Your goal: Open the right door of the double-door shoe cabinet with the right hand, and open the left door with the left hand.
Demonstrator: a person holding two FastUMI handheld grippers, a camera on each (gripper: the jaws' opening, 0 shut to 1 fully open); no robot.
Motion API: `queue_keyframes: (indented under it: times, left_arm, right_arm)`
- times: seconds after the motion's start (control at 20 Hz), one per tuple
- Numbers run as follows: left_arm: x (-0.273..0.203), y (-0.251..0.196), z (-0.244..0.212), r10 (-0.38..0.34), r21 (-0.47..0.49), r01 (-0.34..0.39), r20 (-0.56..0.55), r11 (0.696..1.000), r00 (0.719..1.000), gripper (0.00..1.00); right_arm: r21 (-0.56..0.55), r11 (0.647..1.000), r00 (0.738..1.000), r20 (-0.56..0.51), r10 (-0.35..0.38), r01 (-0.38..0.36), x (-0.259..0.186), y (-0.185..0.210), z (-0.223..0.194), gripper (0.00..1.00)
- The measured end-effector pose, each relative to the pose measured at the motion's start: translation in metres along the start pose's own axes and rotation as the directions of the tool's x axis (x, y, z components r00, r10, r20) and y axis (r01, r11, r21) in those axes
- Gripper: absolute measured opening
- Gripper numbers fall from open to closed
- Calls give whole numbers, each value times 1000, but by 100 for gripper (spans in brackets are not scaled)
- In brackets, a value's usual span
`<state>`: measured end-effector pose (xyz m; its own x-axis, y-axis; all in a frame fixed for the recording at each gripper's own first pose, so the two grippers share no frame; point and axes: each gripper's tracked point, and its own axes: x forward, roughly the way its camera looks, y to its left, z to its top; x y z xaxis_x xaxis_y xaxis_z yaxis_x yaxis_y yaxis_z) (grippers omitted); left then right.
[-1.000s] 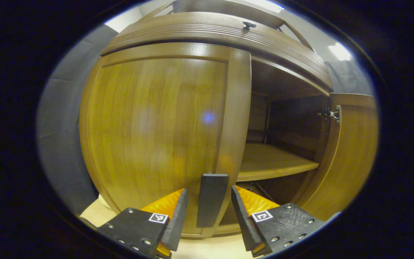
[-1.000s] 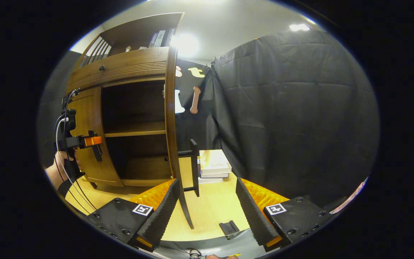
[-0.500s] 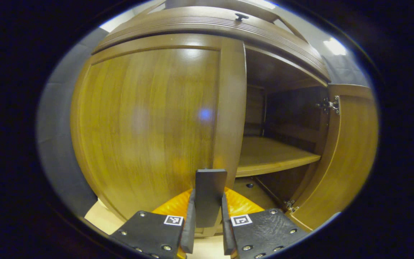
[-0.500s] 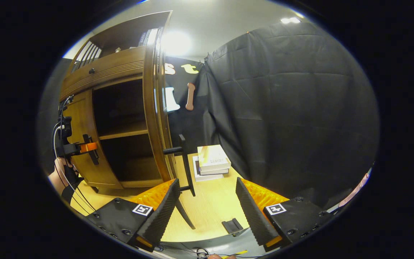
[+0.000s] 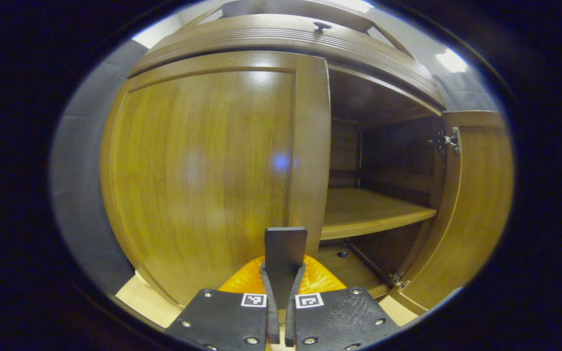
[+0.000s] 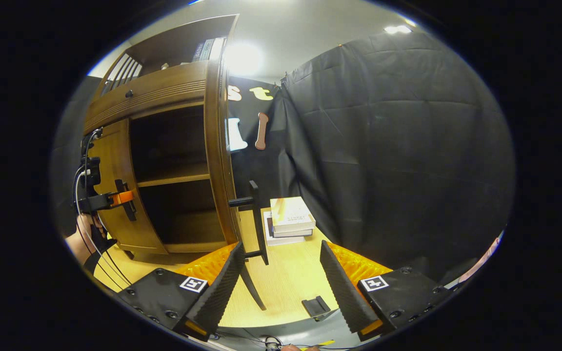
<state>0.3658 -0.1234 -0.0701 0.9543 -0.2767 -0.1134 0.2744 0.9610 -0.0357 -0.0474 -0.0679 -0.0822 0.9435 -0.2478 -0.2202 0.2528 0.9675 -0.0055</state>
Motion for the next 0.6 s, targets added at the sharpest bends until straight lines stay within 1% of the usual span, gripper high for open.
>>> queue_keyframes:
  times: [0.45, 0.6]
  left_arm:
    - [-9, -3, 6, -46, 3, 46, -4, 999, 999, 7]
    - [-17, -1, 11, -47, 5, 47, -3, 999, 999, 7]
  right_arm:
    - [2, 1000, 999, 15, 29, -29, -18, 11, -1, 98]
    - [-4, 999, 999, 23, 49, -49, -26, 18, -1, 98]
